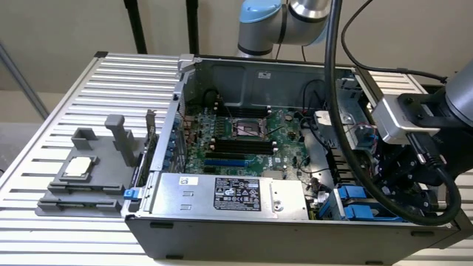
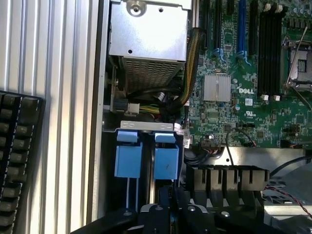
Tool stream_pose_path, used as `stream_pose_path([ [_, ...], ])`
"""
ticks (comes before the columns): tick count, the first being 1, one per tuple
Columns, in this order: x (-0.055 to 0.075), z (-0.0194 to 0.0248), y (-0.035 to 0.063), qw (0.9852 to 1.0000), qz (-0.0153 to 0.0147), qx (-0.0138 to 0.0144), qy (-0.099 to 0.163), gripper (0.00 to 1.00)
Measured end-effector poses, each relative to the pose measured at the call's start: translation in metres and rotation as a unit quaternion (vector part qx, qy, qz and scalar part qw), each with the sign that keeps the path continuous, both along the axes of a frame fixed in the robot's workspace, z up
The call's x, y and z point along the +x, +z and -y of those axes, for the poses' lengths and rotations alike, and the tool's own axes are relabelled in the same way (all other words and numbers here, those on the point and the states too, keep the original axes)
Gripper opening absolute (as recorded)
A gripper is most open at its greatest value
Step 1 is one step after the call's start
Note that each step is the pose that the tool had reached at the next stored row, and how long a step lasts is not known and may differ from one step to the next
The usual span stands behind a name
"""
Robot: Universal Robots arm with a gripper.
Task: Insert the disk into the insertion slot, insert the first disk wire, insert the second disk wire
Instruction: 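Insert the second disk wire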
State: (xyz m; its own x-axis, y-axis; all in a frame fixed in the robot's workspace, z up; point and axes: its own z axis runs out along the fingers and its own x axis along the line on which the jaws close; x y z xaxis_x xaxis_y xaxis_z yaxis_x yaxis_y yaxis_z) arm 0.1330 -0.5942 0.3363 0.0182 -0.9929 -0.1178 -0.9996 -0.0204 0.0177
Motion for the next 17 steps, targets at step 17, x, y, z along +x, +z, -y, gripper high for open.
stream_pose_path([
  [17, -0.020, 0.0011, 0.0171, 1.0000, 0.0005, 0.0002, 0.001, 0.25],
])
